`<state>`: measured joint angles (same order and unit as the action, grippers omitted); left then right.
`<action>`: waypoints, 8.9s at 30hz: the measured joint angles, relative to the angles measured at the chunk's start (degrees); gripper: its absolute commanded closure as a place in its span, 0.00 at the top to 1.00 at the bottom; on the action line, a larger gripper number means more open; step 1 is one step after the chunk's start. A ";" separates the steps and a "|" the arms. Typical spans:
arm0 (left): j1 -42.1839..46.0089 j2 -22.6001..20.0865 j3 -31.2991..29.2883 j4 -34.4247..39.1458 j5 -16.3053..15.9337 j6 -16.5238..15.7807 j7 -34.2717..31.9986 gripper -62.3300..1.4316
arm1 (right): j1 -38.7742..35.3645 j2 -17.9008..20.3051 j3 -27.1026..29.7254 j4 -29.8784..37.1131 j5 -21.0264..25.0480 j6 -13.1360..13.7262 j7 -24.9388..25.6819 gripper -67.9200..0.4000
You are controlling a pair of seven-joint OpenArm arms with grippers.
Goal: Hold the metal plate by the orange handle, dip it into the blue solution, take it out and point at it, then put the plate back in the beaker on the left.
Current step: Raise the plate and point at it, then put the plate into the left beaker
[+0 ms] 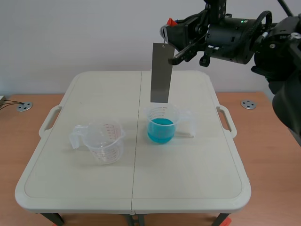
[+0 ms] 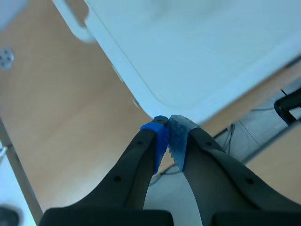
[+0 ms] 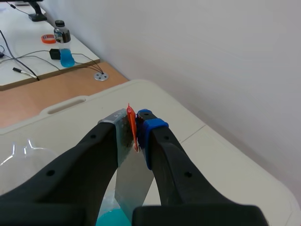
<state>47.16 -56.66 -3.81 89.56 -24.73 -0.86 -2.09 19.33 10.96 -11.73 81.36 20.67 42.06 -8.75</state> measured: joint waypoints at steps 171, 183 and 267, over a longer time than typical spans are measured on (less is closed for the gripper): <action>3.78 24.15 -4.07 -12.35 12.52 -2.12 -0.72 0.05 | 1.07 -8.79 -18.32 8.44 1.18 -4.17 -6.38 0.03; 3.78 24.13 -4.07 -12.35 12.52 -2.12 -0.33 0.05 | 1.07 -10.32 -21.03 8.44 0.74 -5.20 -7.87 0.03; 3.78 24.13 -4.07 -12.35 12.52 -2.12 2.27 0.05 | -3.02 -12.11 -21.03 -12.26 -0.28 -9.77 -0.68 0.03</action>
<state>50.94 -32.53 -7.88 77.21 -12.21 -2.98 0.19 16.32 -1.15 -32.75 69.10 20.38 32.29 -9.43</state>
